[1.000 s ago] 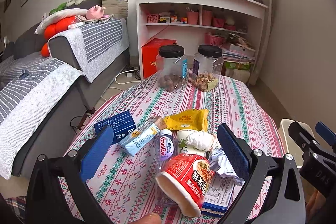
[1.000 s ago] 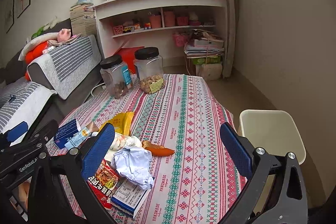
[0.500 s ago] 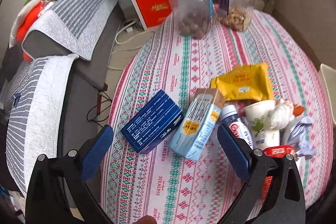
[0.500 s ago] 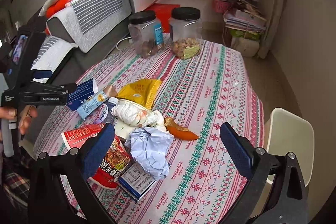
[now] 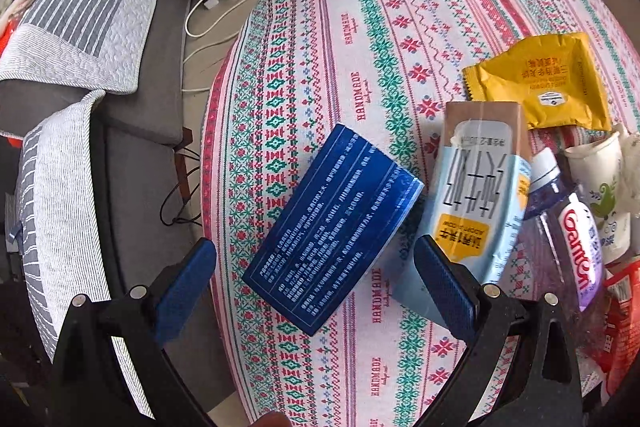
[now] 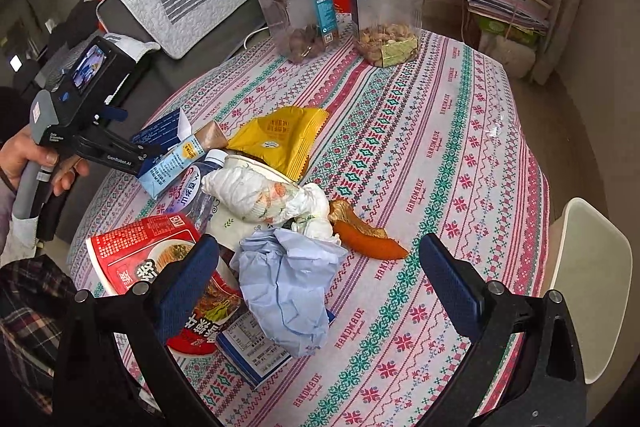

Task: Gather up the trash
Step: 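Lower the left gripper onto the blue medicine box and close it, then grasp the yellow snack packet with the right gripper while the left gripper holds the blue box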

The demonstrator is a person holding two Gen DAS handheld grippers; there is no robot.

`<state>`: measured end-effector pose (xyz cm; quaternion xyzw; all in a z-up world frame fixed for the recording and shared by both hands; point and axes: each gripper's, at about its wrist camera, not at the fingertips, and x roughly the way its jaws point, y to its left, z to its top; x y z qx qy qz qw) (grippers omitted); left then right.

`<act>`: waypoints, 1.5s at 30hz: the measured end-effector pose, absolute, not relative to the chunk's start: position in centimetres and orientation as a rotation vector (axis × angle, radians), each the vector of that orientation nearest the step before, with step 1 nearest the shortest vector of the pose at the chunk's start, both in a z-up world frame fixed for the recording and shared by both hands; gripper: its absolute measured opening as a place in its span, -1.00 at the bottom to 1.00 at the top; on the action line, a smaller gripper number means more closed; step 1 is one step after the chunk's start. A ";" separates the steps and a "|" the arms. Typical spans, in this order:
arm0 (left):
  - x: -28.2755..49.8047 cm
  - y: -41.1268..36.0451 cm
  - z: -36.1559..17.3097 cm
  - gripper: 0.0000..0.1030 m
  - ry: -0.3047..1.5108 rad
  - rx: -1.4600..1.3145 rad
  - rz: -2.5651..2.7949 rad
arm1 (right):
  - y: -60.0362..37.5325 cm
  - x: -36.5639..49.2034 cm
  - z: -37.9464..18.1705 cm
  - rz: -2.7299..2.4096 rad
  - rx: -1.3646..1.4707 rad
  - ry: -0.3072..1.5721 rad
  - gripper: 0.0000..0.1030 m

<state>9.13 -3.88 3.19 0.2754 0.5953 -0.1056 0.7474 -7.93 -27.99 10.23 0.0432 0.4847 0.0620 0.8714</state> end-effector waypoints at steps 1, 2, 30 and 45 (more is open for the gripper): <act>9.3 -3.8 2.9 0.87 1.310 0.608 -0.226 | -27.8 -7.8 10.1 0.133 0.087 1.015 0.87; 9.7 -3.6 2.4 0.87 1.323 0.603 -0.230 | -27.7 -7.7 10.0 0.137 0.085 1.017 0.87; 5.5 -5.1 7.7 0.12 1.271 0.181 -0.309 | -29.0 -5.5 9.4 0.091 0.279 1.051 0.87; 1.7 -3.7 10.2 0.12 1.127 -0.014 -0.318 | -27.1 5.4 4.0 0.154 0.352 1.219 0.66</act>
